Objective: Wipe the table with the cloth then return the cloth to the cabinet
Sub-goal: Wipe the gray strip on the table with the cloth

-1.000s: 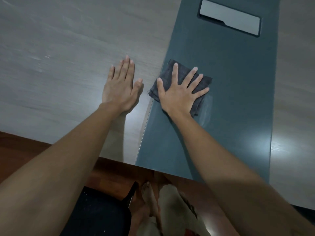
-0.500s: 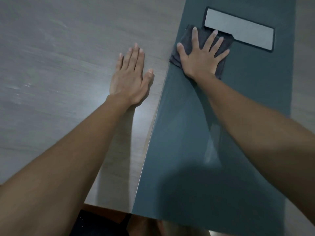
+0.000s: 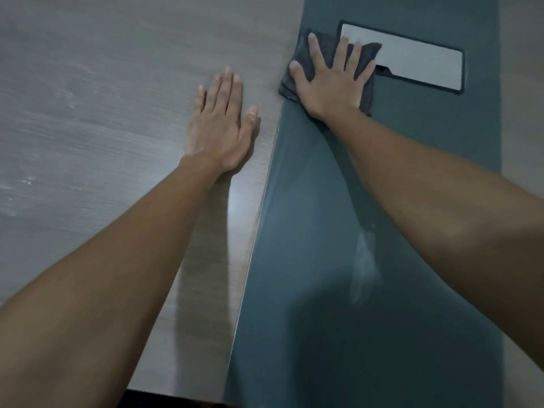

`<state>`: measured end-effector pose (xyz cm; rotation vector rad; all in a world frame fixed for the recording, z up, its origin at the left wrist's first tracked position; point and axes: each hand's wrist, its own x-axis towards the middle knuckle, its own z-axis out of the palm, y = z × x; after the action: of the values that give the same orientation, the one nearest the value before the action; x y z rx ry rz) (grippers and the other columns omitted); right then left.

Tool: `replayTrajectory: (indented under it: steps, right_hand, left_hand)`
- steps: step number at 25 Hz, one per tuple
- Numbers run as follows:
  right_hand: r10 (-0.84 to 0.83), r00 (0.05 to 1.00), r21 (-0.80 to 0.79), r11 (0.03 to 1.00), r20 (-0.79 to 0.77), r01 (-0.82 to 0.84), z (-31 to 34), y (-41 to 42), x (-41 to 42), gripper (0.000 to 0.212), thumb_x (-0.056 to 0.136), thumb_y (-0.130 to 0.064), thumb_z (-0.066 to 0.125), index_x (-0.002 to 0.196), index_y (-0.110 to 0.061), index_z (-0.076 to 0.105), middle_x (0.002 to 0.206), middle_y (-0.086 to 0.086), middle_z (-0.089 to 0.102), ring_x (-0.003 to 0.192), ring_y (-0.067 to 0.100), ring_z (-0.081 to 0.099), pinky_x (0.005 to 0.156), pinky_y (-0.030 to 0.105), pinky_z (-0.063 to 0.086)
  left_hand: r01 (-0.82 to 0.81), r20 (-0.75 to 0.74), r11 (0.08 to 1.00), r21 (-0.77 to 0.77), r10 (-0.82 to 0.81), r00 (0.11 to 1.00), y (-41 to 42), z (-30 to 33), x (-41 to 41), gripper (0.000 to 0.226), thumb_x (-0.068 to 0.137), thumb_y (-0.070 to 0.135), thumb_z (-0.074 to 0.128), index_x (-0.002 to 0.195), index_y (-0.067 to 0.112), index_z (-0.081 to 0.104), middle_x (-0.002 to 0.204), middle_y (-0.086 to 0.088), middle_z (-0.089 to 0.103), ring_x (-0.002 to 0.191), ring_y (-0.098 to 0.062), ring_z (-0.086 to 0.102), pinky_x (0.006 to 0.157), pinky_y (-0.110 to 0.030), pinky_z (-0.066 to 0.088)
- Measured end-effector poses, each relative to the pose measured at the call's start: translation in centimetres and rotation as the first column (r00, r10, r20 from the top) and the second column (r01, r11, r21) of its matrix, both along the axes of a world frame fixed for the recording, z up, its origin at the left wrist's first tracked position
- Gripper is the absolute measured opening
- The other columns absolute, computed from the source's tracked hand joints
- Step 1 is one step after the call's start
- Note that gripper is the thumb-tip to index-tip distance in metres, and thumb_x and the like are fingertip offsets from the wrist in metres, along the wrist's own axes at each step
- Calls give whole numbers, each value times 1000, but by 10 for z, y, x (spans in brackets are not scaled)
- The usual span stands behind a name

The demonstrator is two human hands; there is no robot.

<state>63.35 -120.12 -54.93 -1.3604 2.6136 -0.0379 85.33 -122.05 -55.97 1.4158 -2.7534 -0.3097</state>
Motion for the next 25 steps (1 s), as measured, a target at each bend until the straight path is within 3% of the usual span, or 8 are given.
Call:
replayTrajectory:
  steps: [6, 18, 21, 25]
  right_hand:
    - [112, 993, -25, 993, 24, -111, -4, 77, 83, 72, 99, -72, 17, 163, -41, 4, 171, 16, -9, 157, 39, -10, 120, 67, -8]
    - [304, 953, -104, 947, -1, -303, -4, 315, 247, 73, 101, -67, 24, 164, -33, 13, 171, 19, 2, 157, 39, -2, 121, 66, 3]
    - [374, 927, -106, 922, -12, -373, -2, 366, 256, 71, 100, -69, 26, 162, -36, 20, 171, 16, 9, 158, 37, 4, 121, 66, 6]
    - [390, 918, -94, 914, -69, -395, -2, 415, 205, 66, 101, -70, 25, 161, -41, 24, 171, 12, 13, 158, 34, 10, 121, 66, 11]
  left_hand:
    - [-54, -9, 998, 14, 54, 998, 73, 0, 59, 69, 100, 45, 7, 159, 9, 4, 167, -8, -4, 154, -18, -5, 124, -40, -7]
    - [-197, 52, 980, 2, 197, 979, 243, 5, 183, 67, 100, 44, 1, 158, 10, 1, 167, -7, -4, 153, -17, -7, 125, -43, -2]
    - [-223, 45, 975, 13, 222, 974, 266, 7, 188, 70, 98, 45, -1, 158, 9, 1, 166, -7, -5, 153, -18, -8, 125, -41, -4]
    - [-242, 23, 970, 32, 241, 970, 276, 9, 183, 72, 97, 46, 0, 158, 8, 2, 166, -7, -6, 153, -18, -8, 124, -40, -6]
